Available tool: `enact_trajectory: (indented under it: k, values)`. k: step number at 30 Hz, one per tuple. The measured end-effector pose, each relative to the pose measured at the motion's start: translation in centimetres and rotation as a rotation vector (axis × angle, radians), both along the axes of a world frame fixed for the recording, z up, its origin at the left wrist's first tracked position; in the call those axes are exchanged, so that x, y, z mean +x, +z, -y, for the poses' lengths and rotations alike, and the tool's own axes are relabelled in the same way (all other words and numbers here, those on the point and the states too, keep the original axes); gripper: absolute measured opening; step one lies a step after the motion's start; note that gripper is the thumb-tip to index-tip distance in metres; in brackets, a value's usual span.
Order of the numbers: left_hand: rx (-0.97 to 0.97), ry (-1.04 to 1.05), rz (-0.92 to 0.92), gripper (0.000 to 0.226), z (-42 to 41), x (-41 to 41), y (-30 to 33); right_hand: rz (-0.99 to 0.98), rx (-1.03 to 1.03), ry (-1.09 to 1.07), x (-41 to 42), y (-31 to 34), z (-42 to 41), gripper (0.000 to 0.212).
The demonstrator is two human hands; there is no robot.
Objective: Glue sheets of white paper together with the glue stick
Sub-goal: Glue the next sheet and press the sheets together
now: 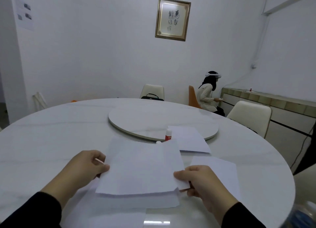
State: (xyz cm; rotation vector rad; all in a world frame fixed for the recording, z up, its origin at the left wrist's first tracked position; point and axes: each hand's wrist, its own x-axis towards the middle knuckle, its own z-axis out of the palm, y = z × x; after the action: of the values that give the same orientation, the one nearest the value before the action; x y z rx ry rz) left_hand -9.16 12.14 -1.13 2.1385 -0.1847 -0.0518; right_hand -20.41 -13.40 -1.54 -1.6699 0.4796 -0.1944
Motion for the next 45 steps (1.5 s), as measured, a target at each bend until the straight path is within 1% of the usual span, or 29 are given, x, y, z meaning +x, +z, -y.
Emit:
enact_trajectory:
  k: [5,11,15,17,24,27,33,41,45]
  values:
    - [0.088,0.046,0.065,0.008,-0.4,0.2,-1.2,-0.039,-0.072,0.029,-0.1,-0.6,-0.3,0.024]
    - [0.179,0.038,0.055,0.012,-0.9,0.0,-1.6,-0.101,-0.205,0.037,0.1,-1.2,-0.4,0.033]
    - [0.242,0.034,0.072,0.021,-0.9,-0.2,-1.9,-0.131,-0.289,0.073,0.2,-1.3,-0.5,0.027]
    - [0.275,0.033,0.080,0.023,-0.9,-0.3,-1.9,-0.136,-0.307,0.085,0.2,-1.3,-0.5,0.028]
    - [0.323,0.021,0.108,0.027,-1.1,-0.2,-2.0,-0.132,-0.332,0.089,0.4,-1.6,-0.5,0.041]
    - [0.324,0.024,0.109,0.025,-1.2,-0.2,-2.1,-0.132,-0.332,0.093,0.4,-1.6,-0.6,0.045]
    - [0.328,0.023,0.130,0.028,-1.3,-0.2,-2.4,-0.127,-0.314,0.095,0.5,-1.8,-0.7,0.049]
    - [0.344,0.015,0.149,0.025,-1.5,-0.1,-2.8,-0.137,-0.330,0.098,0.5,-1.7,-0.7,0.044]
    - [0.362,0.015,0.172,0.028,-1.5,-0.3,-2.9,-0.138,-0.363,0.093,0.5,-1.9,-0.7,0.043]
